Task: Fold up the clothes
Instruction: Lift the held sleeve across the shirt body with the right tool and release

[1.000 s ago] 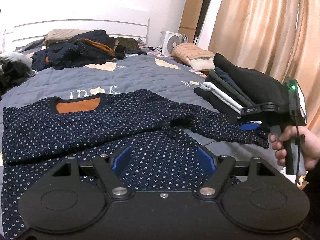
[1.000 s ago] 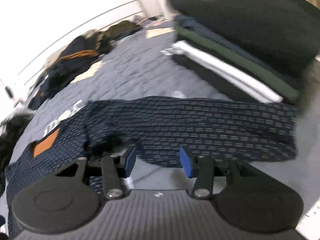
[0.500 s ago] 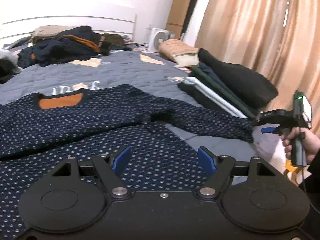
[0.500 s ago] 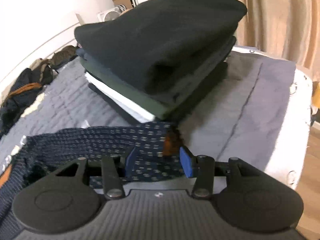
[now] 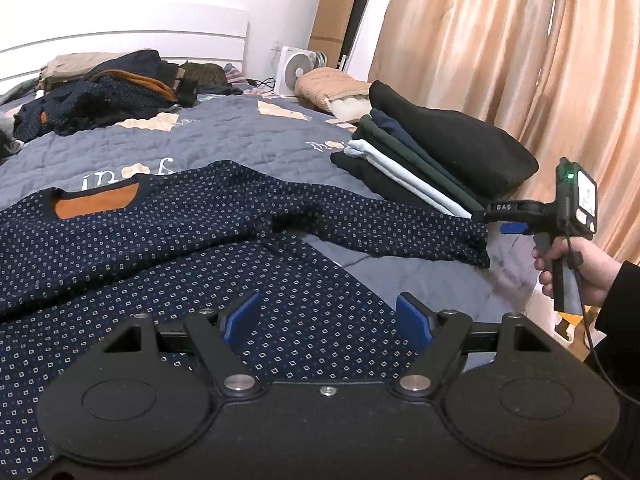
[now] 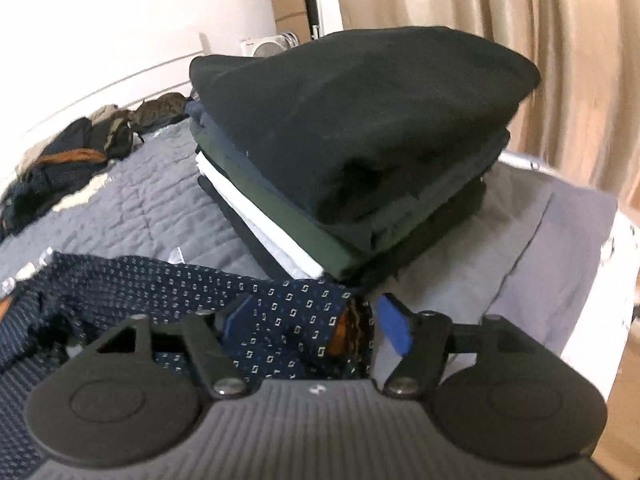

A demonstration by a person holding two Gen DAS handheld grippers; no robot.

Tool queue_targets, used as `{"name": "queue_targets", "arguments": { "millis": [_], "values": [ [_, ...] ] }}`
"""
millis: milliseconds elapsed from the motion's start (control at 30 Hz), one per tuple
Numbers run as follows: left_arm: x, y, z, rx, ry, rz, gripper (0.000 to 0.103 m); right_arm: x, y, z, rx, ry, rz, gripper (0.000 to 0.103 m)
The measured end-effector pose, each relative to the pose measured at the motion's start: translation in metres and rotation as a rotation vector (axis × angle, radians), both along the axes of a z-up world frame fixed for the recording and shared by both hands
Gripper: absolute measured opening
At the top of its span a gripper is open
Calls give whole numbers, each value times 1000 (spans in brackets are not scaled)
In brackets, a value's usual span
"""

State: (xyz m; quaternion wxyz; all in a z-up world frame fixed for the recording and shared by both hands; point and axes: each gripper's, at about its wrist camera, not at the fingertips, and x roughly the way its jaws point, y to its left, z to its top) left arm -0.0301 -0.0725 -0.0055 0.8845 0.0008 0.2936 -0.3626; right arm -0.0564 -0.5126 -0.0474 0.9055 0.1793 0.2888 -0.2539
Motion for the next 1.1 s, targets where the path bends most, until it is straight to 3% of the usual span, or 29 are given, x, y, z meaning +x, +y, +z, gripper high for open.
{"name": "queue_targets", "arguments": {
  "millis": [200,267,300,333,467,700,867,1100],
  "values": [
    [2,4,2,-10,2,12,73,10,3,-7,-37,36,-2,68],
    [2,5,4,-11,-2,15,73,13,4,-9,-43,49,-3,48],
    [2,4,6,-11,-6,16,73,12,4,-9,-29,53,-3,20],
    [2,5,8,-15,-9,15,73,11,5,-8,-14,47,-2,3],
    [2,10,15,-38,-20,20,73,4,15,5,23,-3,16,3],
    [12,33,29,-88,-31,88,74,7,58,65,59,-151,147,2],
    [21,55,39,-119,-26,156,75,35,105,115,114,-256,257,2],
    [33,78,46,-116,-23,223,75,102,192,160,182,-292,436,2]
  ]
}}
